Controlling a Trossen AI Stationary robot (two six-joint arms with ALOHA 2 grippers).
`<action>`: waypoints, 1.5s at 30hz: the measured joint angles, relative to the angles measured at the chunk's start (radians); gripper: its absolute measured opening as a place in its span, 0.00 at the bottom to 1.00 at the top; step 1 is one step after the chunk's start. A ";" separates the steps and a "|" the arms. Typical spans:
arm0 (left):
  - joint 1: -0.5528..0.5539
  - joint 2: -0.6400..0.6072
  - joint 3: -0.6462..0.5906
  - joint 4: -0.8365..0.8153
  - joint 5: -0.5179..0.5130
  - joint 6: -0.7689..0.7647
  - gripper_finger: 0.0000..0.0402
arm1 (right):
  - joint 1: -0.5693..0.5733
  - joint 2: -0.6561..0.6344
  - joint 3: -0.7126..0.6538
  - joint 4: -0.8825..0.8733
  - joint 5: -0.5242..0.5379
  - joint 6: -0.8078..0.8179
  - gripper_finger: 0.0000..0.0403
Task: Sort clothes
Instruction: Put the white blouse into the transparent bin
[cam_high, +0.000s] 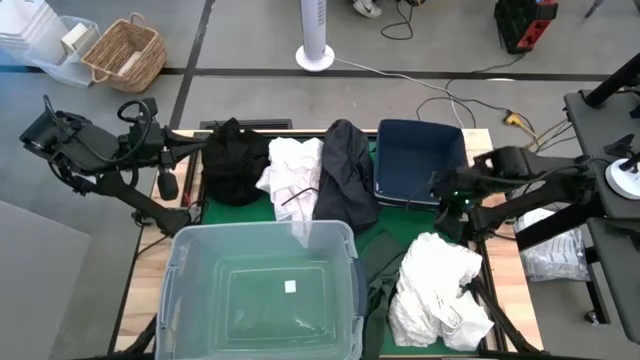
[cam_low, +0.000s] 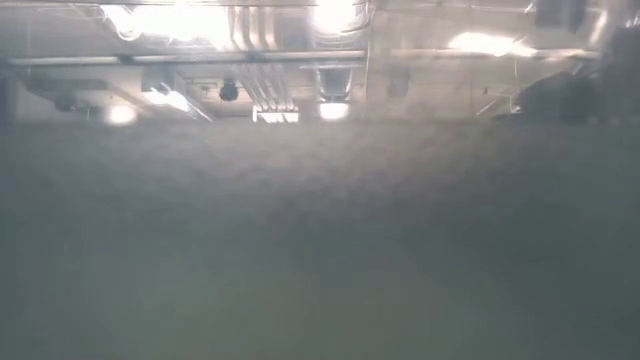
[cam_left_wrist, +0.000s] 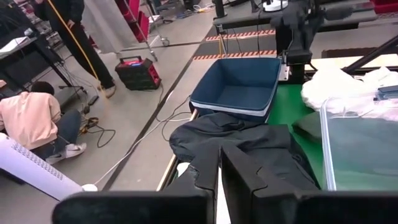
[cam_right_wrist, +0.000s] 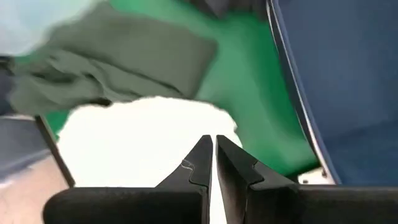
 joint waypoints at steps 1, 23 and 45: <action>0.000 0.001 0.000 0.000 0.000 -0.002 0.00 | 0.010 -0.011 -0.033 0.000 0.000 0.023 0.03; 0.000 0.010 -0.001 -0.016 -0.099 -0.024 0.00 | 0.063 -0.036 -0.458 0.306 -0.191 0.614 0.53; 0.000 -0.003 -0.001 -0.023 -0.106 -0.025 0.00 | 0.063 0.087 -0.677 0.478 -0.121 0.542 0.79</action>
